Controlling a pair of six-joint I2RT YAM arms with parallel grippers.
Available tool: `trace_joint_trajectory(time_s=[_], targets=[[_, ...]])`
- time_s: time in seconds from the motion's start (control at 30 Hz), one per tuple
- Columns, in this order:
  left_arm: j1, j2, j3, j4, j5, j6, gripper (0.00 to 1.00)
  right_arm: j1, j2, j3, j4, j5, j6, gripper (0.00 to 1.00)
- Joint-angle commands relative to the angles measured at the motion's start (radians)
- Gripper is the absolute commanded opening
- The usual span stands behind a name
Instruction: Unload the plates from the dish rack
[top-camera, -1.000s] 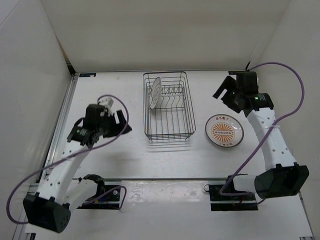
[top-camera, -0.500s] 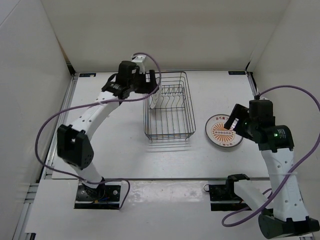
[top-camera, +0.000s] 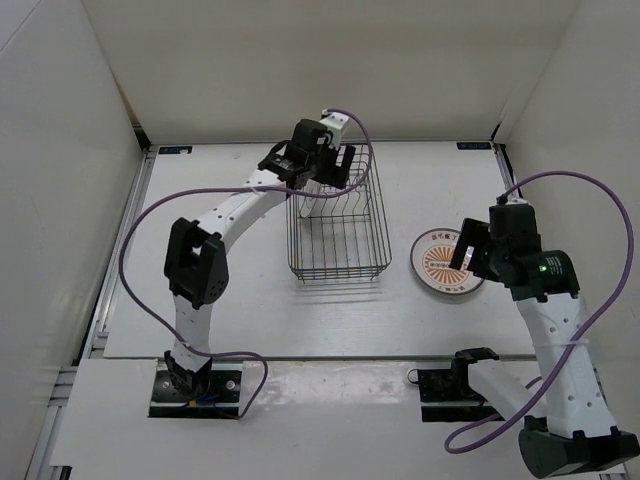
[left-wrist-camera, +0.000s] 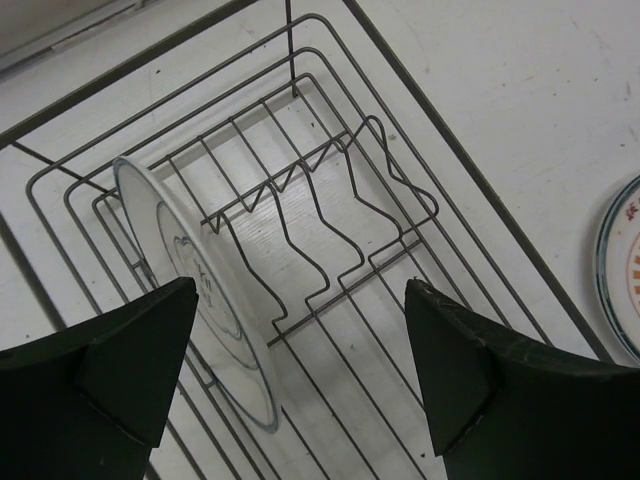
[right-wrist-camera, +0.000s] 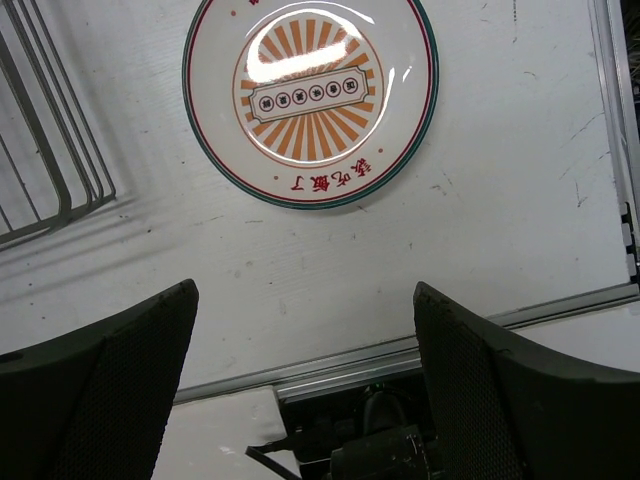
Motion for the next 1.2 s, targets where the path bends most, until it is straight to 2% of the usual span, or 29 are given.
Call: trace_joint_trajectory(time_s=[0.0, 0.17, 0.33, 0.37, 0.43, 0.47, 0.53, 0.57, 0.67, 0.73, 0.83, 1.17], targets=[[-0.004, 0.03, 0.049, 0.019, -0.041, 0.039, 0.93, 0.016, 0.003, -0.007, 0.026, 0.042, -0.034, 0.9], [0.003, 0.084, 0.08, -0.018, -0.067, 0.054, 0.84, 0.016, 0.019, -0.013, 0.032, 0.042, -0.024, 0.9], [0.022, 0.047, 0.016, 0.02, -0.067, 0.036, 0.72, 0.026, 0.049, -0.019, 0.036, 0.043, -0.015, 0.9], [0.025, 0.043, 0.004, 0.033, -0.06, 0.036, 0.63, 0.034, 0.061, -0.018, 0.038, 0.056, -0.018, 0.9], [0.038, 0.029, -0.015, 0.056, -0.026, 0.013, 0.55, 0.046, 0.081, -0.01, 0.049, 0.062, -0.018, 0.9], [0.045, 0.02, -0.021, 0.06, -0.012, 0.005, 0.45, 0.06, 0.083, -0.013, 0.052, 0.069, -0.023, 0.9], [0.06, 0.003, -0.052, 0.097, 0.04, -0.021, 0.37, 0.074, 0.097, -0.016, 0.066, 0.077, -0.024, 0.9], [0.066, -0.011, -0.061, 0.106, 0.051, -0.028, 0.26, 0.097, 0.1, -0.018, 0.067, 0.082, -0.029, 0.9], [0.083, -0.042, -0.087, 0.137, 0.097, -0.084, 0.1, 0.121, 0.106, -0.021, 0.066, 0.094, -0.035, 0.9], [0.092, -0.065, -0.107, 0.16, 0.13, -0.105, 0.04, 0.132, 0.109, -0.026, 0.06, 0.123, -0.021, 0.9], [0.095, -0.097, -0.125, 0.183, 0.132, -0.13, 0.0, 0.146, 0.112, -0.024, 0.052, 0.146, -0.023, 0.9], [0.097, -0.172, -0.116, 0.226, 0.097, -0.185, 0.0, 0.18, 0.124, -0.027, 0.05, 0.155, -0.018, 0.9]])
